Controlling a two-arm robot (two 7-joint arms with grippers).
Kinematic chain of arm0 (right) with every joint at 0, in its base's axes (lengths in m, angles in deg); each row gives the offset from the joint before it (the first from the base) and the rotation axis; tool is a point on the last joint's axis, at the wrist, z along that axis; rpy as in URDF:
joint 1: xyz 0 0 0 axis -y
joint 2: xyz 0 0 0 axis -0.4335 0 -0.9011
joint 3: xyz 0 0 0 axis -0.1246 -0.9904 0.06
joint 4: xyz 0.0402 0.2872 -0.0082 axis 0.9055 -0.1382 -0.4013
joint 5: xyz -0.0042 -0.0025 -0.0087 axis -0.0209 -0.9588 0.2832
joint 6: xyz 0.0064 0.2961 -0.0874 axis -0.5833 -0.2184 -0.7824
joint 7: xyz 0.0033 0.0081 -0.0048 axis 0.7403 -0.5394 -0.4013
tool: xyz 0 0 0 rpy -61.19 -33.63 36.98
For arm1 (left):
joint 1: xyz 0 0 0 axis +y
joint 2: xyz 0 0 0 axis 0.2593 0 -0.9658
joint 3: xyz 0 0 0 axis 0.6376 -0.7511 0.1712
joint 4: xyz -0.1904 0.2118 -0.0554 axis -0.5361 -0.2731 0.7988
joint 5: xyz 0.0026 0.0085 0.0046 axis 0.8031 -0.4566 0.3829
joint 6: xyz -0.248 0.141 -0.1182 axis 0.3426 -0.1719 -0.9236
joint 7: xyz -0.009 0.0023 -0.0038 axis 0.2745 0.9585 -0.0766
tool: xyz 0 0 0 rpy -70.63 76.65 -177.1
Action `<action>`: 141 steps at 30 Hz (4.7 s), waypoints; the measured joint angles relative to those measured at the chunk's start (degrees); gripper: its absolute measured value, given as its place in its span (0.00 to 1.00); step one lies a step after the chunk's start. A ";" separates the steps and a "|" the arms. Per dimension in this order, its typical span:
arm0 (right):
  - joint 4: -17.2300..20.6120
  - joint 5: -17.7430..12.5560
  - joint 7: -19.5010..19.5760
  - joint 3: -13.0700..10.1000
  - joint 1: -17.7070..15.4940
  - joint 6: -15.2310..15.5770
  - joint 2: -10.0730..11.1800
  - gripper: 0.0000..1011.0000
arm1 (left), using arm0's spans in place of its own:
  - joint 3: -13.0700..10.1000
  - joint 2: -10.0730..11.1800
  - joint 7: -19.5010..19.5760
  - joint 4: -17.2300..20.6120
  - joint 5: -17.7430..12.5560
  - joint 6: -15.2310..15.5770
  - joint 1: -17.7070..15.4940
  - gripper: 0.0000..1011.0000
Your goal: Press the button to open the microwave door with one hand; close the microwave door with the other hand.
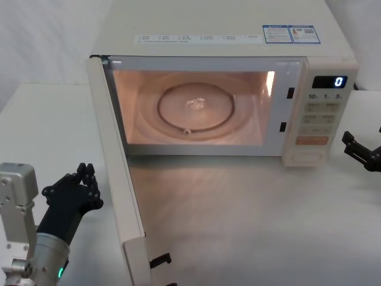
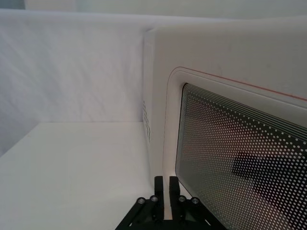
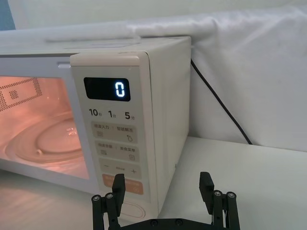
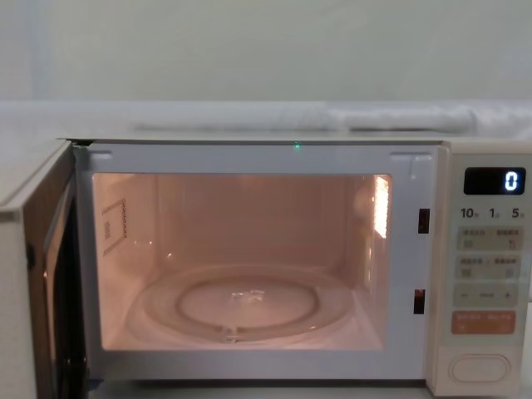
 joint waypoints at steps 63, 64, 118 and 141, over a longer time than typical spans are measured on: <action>0.00 0.00 0.00 0.00 0.00 0.00 0.00 0.99 | 10.85 16.23 30.15 16.26 18.84 -4.76 14.20 0.00; 0.00 0.00 0.00 0.01 0.00 0.00 0.00 0.99 | 10.24 16.78 30.68 16.20 19.13 -4.60 13.63 0.00; 0.00 0.00 0.00 0.00 0.00 0.00 0.00 0.99 | -24.88 1.22 16.55 -7.83 -0.08 11.76 -31.32 0.00; 0.00 0.00 0.00 0.00 0.01 0.00 0.00 0.99 | -28.79 -5.12 18.45 -16.49 -3.58 11.11 -39.91 0.00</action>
